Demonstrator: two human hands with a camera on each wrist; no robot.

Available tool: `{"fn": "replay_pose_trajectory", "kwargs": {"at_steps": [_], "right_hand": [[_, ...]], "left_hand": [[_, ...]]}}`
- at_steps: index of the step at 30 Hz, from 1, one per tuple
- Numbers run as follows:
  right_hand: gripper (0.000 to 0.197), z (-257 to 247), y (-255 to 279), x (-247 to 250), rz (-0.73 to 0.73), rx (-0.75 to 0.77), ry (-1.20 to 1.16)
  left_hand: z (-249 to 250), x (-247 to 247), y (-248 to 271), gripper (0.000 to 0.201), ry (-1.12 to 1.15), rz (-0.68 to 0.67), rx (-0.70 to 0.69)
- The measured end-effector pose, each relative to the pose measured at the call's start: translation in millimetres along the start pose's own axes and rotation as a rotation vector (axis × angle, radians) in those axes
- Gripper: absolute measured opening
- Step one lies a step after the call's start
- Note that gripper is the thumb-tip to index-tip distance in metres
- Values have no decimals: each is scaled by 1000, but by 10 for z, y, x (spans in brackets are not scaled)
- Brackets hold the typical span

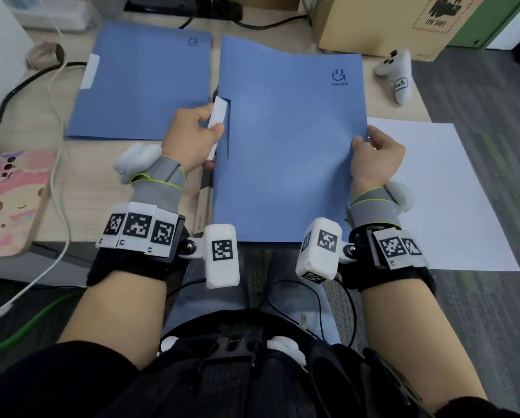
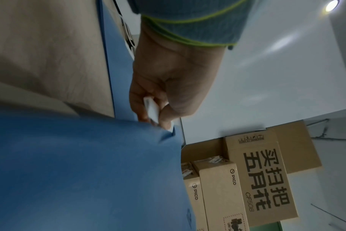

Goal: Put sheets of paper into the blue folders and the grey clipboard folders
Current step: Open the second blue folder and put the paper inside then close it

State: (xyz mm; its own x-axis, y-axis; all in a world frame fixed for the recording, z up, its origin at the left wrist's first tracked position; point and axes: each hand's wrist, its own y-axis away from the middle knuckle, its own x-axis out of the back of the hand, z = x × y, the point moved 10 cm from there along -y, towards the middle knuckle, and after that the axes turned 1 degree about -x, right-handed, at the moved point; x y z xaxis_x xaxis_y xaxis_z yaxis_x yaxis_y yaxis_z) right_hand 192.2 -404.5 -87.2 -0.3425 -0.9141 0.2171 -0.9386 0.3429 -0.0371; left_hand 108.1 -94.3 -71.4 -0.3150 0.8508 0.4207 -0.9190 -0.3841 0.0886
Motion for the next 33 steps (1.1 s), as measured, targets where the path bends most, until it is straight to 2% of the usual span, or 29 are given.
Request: {"fn": "replay_pose_trajectory", "kwargs": {"at_steps": [5, 7, 10, 13, 15, 20, 23, 27, 30, 33], "right_hand": [[25, -2, -51, 119, 37, 19, -20], [24, -7, -49, 117, 48, 26, -51], [36, -11, -61, 125, 65, 29, -98], [29, -18, -82, 115, 10, 7, -181], [32, -11, -96, 128, -13, -7, -239], [34, -26, -81, 187, -19, -41, -309], [33, -51, -70, 226, -1, -51, -336], [32, -37, -46, 284, 30, -91, -342], [33, -42, -31, 341, 54, -103, -349], [42, -24, -31, 409, 66, -97, -341]], "left_hand": [[-84, 105, -68, 33, 14, -71, 50], [-88, 206, -95, 27, 65, 4, 42], [-98, 360, -131, 18, 164, 155, 38], [-184, 454, -134, 14, 367, 251, 66], [-255, 499, -134, 16, 523, 317, 88], [-231, 490, -155, 20, 659, 404, 68], [-185, 464, -159, 27, 708, 410, 56], [-129, 330, -138, 32, 637, 280, 87], [-24, 89, -78, 29, 458, 74, 86], [89, -273, 47, 25, 356, -145, 79]]}}
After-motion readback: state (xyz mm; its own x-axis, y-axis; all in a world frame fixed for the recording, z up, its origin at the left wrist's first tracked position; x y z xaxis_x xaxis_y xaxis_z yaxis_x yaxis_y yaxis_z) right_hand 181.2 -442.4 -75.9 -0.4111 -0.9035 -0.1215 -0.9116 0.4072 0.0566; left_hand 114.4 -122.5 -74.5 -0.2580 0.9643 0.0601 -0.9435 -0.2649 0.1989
